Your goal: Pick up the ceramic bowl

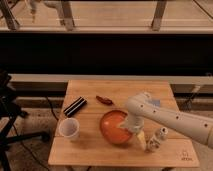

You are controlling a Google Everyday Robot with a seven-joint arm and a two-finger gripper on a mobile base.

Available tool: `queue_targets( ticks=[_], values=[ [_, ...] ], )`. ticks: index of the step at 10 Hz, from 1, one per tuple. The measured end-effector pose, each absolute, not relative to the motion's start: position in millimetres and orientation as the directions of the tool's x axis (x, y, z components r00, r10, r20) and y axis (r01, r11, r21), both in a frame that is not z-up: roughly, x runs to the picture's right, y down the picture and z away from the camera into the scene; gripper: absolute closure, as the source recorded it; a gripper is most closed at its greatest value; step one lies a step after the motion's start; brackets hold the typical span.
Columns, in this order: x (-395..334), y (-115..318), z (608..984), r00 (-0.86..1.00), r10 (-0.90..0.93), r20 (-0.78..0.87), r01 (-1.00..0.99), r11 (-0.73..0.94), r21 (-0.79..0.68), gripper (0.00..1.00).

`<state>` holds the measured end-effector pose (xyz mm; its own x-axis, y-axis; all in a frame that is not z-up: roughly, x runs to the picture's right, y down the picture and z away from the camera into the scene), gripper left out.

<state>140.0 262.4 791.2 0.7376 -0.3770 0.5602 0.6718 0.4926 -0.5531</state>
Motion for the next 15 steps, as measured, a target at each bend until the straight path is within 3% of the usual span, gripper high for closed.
queue_targets(
  ticks=[15],
  values=[
    [146.8,270.4,794.4,0.748,-0.365,0.554,0.661,0.487,-0.571,0.05]
  ],
)
